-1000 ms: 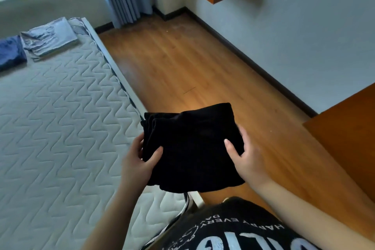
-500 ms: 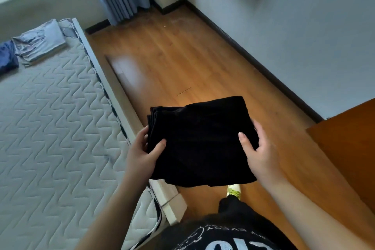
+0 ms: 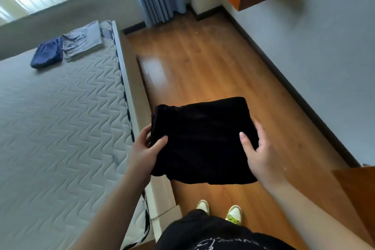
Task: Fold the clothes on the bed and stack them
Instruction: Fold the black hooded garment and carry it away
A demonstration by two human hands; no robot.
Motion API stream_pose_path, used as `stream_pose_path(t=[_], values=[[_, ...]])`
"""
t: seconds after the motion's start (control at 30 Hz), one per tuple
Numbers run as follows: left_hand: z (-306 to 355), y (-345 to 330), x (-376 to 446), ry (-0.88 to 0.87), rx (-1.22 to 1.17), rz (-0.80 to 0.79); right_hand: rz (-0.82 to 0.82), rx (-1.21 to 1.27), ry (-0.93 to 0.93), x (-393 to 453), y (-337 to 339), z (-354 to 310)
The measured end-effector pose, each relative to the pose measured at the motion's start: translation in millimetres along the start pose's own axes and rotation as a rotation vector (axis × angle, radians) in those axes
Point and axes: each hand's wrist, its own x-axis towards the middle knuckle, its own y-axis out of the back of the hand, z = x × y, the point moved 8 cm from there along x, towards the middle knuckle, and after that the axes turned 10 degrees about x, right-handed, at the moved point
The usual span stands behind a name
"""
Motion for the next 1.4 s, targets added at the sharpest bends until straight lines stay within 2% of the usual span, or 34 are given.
stream_pose_path(t=[0.2,0.47,0.73,0.97,1.2,1.4], values=[[3.7,19.0,48.2,-0.035,-0.043,0.057,-0.121,-0.036,0.014,73.8,-33.9,-11.4],[32.1,39.8,151.8,-0.046,-0.044,0.031,-0.113,-0.171,0.065,182.1,-79.2,-39.4],[80.1,57.6,248.0,-0.072,-0.066,0.081,-0.111,-0.21,0.166,282.2,-123.1,-78.3],[126.8,52.5,344.4,-0.086,-0.102,0.124,-0.136,-0.193,0.2,401.7,-145.8,-100.1],[177.1,48.5,431.6,-0.017,-0.045,0.164,-0.229,-0.181,0.19,524.8,-172.0,-126.5],[208.1,76.0,486.5,0.007,-0.112,0.243,-0.319,-0.161,0.211,607.1,-221.5,-159.7]])
